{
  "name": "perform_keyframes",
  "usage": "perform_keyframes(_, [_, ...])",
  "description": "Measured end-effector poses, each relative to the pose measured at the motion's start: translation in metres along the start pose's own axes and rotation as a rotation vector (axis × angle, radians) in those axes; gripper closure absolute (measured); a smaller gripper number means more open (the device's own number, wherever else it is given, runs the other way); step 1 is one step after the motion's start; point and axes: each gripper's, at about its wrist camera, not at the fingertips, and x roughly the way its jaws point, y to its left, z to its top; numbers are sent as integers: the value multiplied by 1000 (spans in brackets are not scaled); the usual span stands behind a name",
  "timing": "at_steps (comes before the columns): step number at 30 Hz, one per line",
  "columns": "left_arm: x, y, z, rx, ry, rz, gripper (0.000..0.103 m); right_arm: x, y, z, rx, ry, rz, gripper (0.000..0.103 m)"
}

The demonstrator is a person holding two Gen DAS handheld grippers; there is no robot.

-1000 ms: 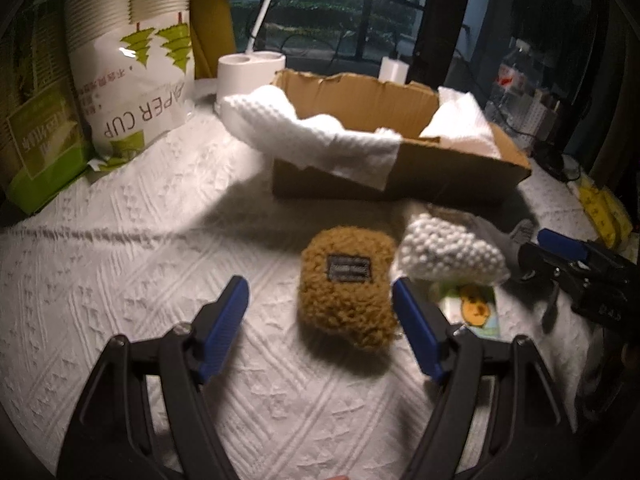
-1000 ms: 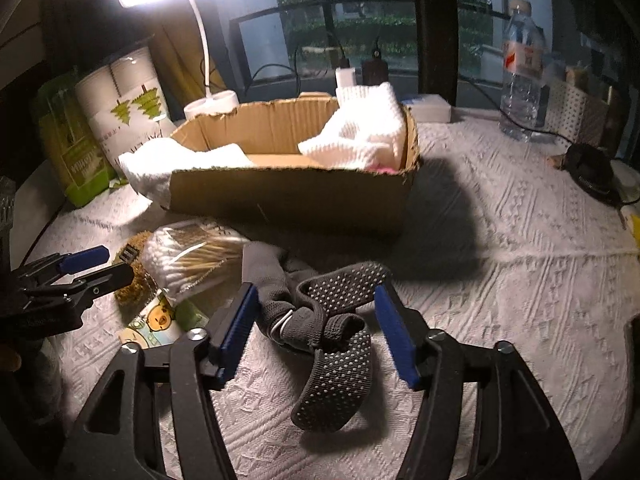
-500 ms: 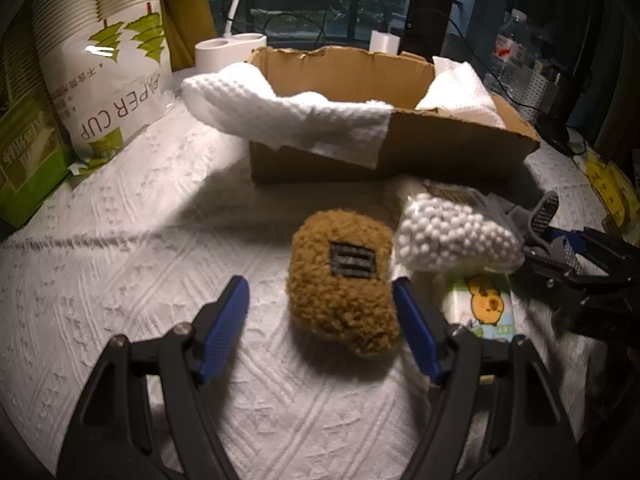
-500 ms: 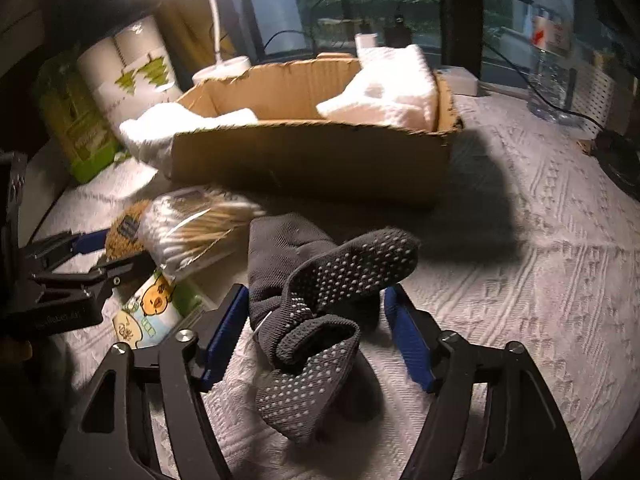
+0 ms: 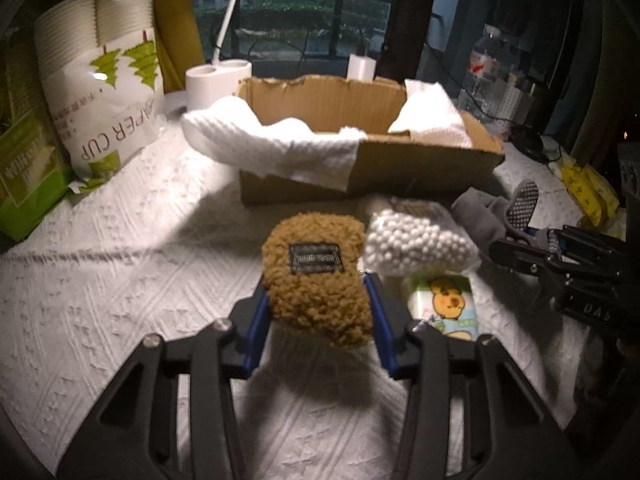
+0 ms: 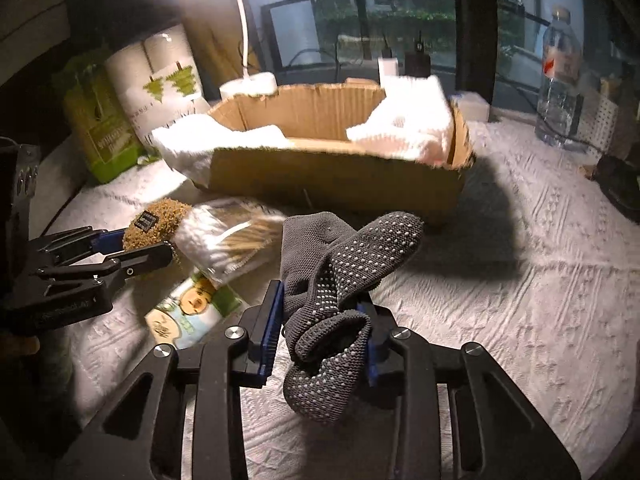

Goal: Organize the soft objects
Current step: 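Lift and carry the plush and socks over the cardboard box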

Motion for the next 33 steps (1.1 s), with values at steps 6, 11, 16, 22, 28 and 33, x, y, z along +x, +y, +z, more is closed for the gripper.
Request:
perform_keyframes(6, [-18, 2, 8, -4, -34, -11, 57, -17, 3, 12, -12, -46, -7, 68])
perform_keyframes(11, [-28, 5, 20, -7, -70, -8, 57, -25, 2, 21, -19, -73, -13, 68])
perform_keyframes(16, [-40, 3, 34, 7, -117, -9, 57, -34, -2, 35, -17, -112, -20, 68])
perform_keyframes(22, [-48, 0, 52, 17, -156, -8, 57, -40, -9, 53, -13, -151, -25, 68])
perform_keyframes(28, [-48, 1, 70, 22, -180, -4, 57, -36, -14, 66, -13, -161, -24, 68])
perform_keyframes(33, [-48, 4, 79, 14, -209, -7, 57, -33, -16, 74, -20, -191, -47, 67])
